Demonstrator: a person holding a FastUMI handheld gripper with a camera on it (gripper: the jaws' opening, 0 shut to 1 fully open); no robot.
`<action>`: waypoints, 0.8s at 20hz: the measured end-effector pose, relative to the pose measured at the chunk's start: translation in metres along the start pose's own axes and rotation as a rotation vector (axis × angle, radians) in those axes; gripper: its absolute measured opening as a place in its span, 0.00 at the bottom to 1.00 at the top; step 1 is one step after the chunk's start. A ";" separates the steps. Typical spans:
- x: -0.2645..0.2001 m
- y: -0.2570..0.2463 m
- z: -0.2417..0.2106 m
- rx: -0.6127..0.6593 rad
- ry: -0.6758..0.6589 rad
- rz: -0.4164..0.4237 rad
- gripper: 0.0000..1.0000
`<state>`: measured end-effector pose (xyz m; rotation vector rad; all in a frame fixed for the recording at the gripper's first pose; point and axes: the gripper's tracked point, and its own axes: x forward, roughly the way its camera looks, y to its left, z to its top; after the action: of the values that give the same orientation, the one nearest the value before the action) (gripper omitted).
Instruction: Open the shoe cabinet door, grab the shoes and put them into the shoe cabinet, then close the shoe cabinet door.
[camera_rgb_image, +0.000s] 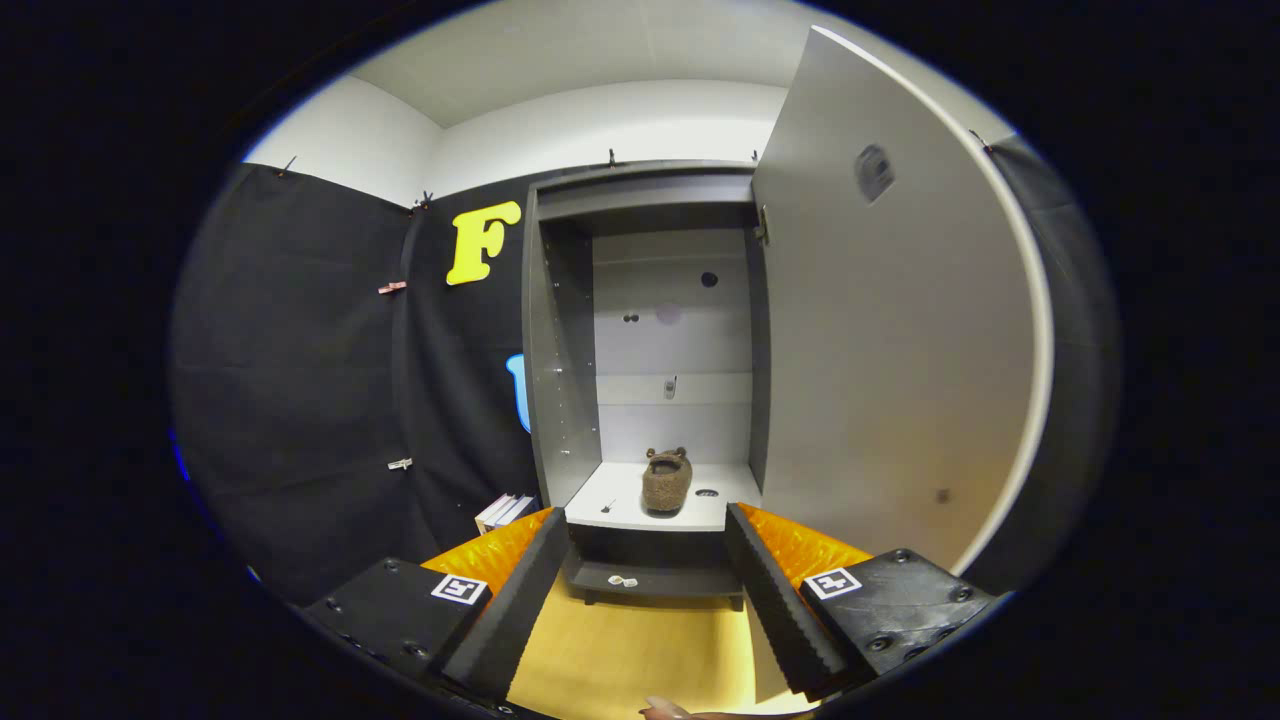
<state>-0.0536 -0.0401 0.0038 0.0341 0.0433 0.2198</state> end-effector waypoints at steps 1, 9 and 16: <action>-0.014 -0.004 0.003 -0.002 -0.014 0.009 0.99; -0.082 -0.071 -0.002 0.000 0.002 -0.027 0.99; -0.101 -0.158 -0.005 0.001 0.006 -0.190 0.98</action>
<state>-0.1177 -0.2164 -0.0034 0.0306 0.0525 0.0300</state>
